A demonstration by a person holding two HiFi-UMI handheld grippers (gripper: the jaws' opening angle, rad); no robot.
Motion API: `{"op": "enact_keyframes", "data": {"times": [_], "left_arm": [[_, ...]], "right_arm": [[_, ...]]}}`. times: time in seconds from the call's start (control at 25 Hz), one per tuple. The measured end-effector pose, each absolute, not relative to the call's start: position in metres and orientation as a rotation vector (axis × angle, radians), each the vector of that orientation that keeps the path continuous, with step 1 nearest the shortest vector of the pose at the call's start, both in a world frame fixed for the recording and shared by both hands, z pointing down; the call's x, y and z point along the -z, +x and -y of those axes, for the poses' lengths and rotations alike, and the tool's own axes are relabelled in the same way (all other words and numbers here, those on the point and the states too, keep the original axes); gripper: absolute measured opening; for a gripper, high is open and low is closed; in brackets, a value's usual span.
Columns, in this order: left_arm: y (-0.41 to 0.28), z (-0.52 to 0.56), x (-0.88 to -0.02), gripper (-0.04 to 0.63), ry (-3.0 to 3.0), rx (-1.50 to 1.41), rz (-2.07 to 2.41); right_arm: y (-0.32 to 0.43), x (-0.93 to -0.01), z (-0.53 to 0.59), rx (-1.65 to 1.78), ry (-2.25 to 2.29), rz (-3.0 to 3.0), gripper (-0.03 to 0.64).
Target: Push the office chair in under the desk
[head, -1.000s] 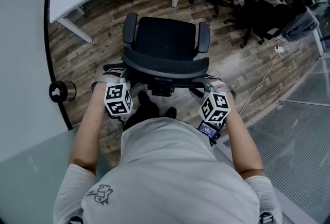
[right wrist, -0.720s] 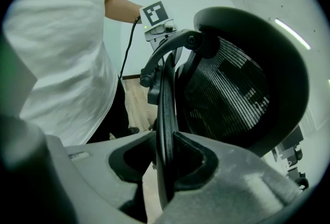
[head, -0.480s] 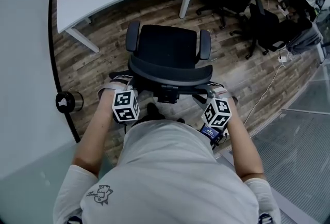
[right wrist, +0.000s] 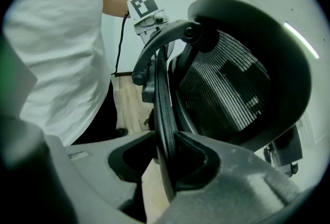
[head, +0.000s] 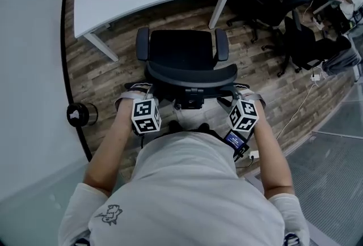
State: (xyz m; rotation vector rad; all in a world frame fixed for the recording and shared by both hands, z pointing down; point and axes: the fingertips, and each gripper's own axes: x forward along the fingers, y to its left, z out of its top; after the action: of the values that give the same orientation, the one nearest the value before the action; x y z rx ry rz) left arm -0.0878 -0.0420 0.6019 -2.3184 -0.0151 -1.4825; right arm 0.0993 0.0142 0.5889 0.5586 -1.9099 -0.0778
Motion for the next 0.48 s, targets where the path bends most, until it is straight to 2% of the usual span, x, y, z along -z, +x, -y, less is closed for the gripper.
{"op": "enact_keyframes", "data": {"times": [0.48], "left_arm": [[-0.115,0.131,-0.604,0.127,-2.322,1.512,-0.118]], "right_arm": [[0.075,-0.591,0.087,0.136,0.455,1.937,0.115]]}}
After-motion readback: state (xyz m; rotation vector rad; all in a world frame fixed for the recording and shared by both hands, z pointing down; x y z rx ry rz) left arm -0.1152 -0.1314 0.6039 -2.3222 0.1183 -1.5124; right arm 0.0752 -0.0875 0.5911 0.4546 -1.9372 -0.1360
